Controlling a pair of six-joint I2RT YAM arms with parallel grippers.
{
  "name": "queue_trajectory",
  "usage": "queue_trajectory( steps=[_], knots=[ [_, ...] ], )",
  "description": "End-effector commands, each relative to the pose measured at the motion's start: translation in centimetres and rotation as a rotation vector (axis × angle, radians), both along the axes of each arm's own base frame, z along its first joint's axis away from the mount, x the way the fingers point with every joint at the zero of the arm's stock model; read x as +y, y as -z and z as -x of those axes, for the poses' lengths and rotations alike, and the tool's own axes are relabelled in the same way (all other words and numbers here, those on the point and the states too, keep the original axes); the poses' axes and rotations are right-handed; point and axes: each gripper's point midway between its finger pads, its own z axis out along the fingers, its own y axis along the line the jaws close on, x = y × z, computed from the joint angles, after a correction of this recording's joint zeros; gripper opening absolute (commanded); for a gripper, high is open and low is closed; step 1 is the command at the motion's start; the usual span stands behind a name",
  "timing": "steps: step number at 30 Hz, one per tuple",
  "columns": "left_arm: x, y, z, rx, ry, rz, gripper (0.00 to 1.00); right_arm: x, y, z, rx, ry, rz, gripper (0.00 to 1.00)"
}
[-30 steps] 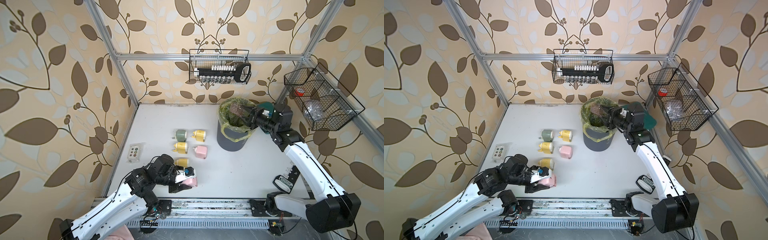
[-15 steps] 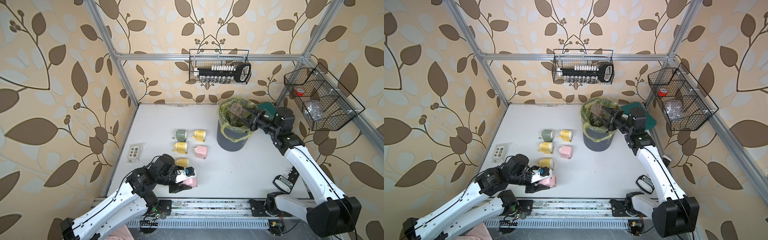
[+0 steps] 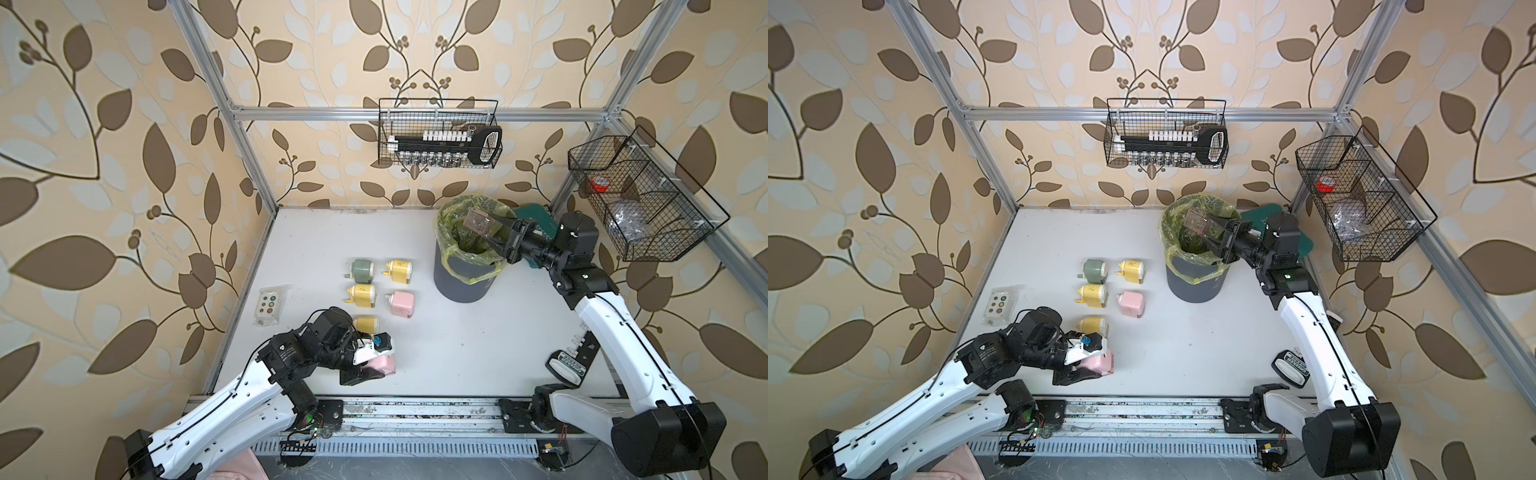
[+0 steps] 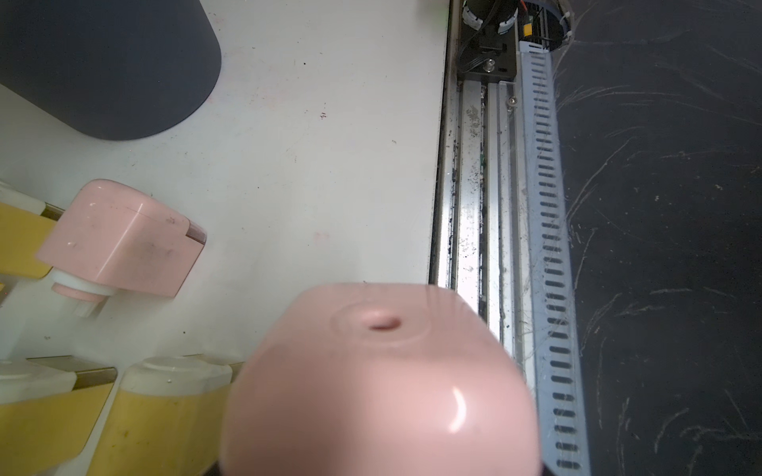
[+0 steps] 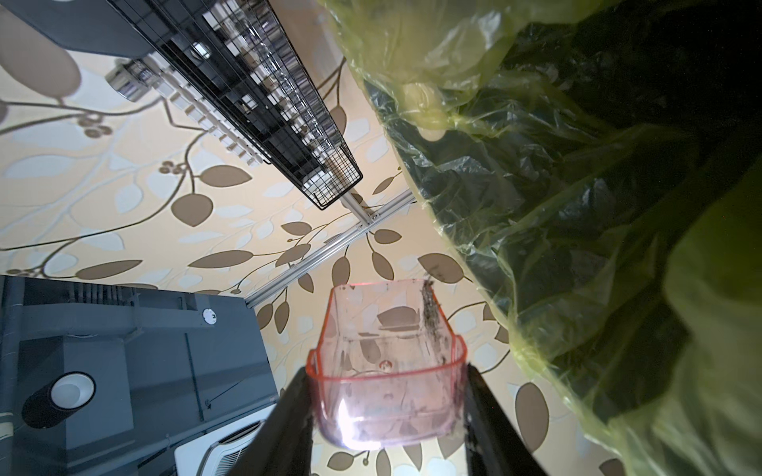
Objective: Take out the pencil sharpener tray and clean the shavings
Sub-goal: Pour the shavings into the trash bin.
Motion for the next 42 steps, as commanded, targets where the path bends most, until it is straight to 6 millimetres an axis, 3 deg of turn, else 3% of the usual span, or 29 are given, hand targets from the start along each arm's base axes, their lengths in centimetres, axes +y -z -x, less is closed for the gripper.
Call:
queue_trajectory(
  steps=[1, 3, 5, 7, 8, 10, 12, 13, 15, 16, 18, 19, 21, 23, 25, 26, 27, 30, 33, 42],
  knots=[
    [-1.0, -1.5, -0.3, -0.031, 0.025, 0.052, 0.0, -0.3, -0.9, 0.9, -0.05, -0.023, 0.087, 0.0],
    [-1.2, -1.5, -0.4, -0.034, 0.029, 0.053, 0.0, 0.4, 0.2, 0.7, -0.008, -0.098, 0.01, 0.0],
    [-1.2, -1.5, -0.4, -0.023, 0.029, 0.044, 0.0, 0.4, -1.7, 0.8, -0.085, -0.083, -0.003, 0.0],
    [-1.3, -1.4, -0.4, -0.024, 0.034, 0.047, 0.0, -0.4, -0.2, 1.0, -0.036, -0.078, 0.069, 0.0],
    [-1.4, -1.4, -0.5, -0.03, 0.037, 0.049, 0.0, 0.2, 0.2, 1.2, -0.001, -0.127, 0.017, 0.0],
    [-1.4, -1.6, -0.5, -0.018, 0.034, 0.042, 0.0, 0.4, -2.3, 1.4, -0.095, -0.108, -0.013, 0.0],
    [-1.5, -1.4, -0.5, -0.016, 0.035, 0.046, 0.0, -0.6, -1.2, 1.3, -0.059, -0.069, 0.068, 0.0],
    [-1.7, -1.4, -0.6, -0.022, 0.039, 0.052, 0.0, -0.1, 0.1, 1.4, 0.01, -0.125, 0.018, 0.0],
    [-1.8, -1.7, -0.7, -0.017, 0.037, 0.048, 0.0, 1.1, -3.4, 1.5, -0.119, -0.149, -0.062, 0.0],
    [-1.8, -1.7, -0.7, -0.008, 0.035, 0.042, 0.0, 0.9, -3.9, 1.9, -0.131, -0.116, -0.006, 0.0],
    [-2.1, -1.6, -0.8, -0.019, 0.043, 0.053, 0.0, -0.2, -1.6, 1.2, -0.055, -0.102, 0.078, 0.0],
    [-2.3, -1.7, -0.9, -0.025, 0.046, 0.055, 0.0, 0.4, -0.4, 1.2, 0.014, -0.173, -0.005, 0.0],
    [-2.4, -2.2, -0.9, -0.017, 0.047, 0.044, 0.0, 0.6, -3.6, 1.1, -0.149, -0.147, -0.043, 0.0],
    [-2.5, -2.2, -1.0, -0.02, 0.048, 0.049, 0.0, -1.4, -1.7, 1.2, -0.109, -0.053, 0.109, 0.0],
    [-2.7, -2.2, -1.2, -0.038, 0.056, 0.05, 0.0, -1.1, -0.1, 0.9, -0.062, -0.13, 0.006, 0.0],
    [-2.7, -2.3, -1.3, -0.034, 0.054, 0.039, 0.0, -1.1, -3.1, 0.7, -0.229, -0.122, -0.011, 0.0],
    [-2.7, -2.4, -1.4, -0.029, 0.049, 0.03, 0.0, -1.4, -5.2, 1.0, -0.351, -0.098, 0.043, 0.0],
    [-3.0, -1.8, -1.8, -0.031, 0.057, 0.012, 0.0, -2.7, -5.0, 2.4, -0.41, -0.078, 0.396, 0.0],
    [-3.3, -1.8, -2.1, -0.009, 0.05, -0.017, 0.0, -1.7, -7.0, 4.0, -0.614, -0.161, 0.538, 0.0],
    [-4.1, -1.1, -2.5, -0.014, 0.037, -0.009, 0.0, -1.1, -4.1, 11.0, -0.963, -0.108, 0.991, 0.0]
  ],
)
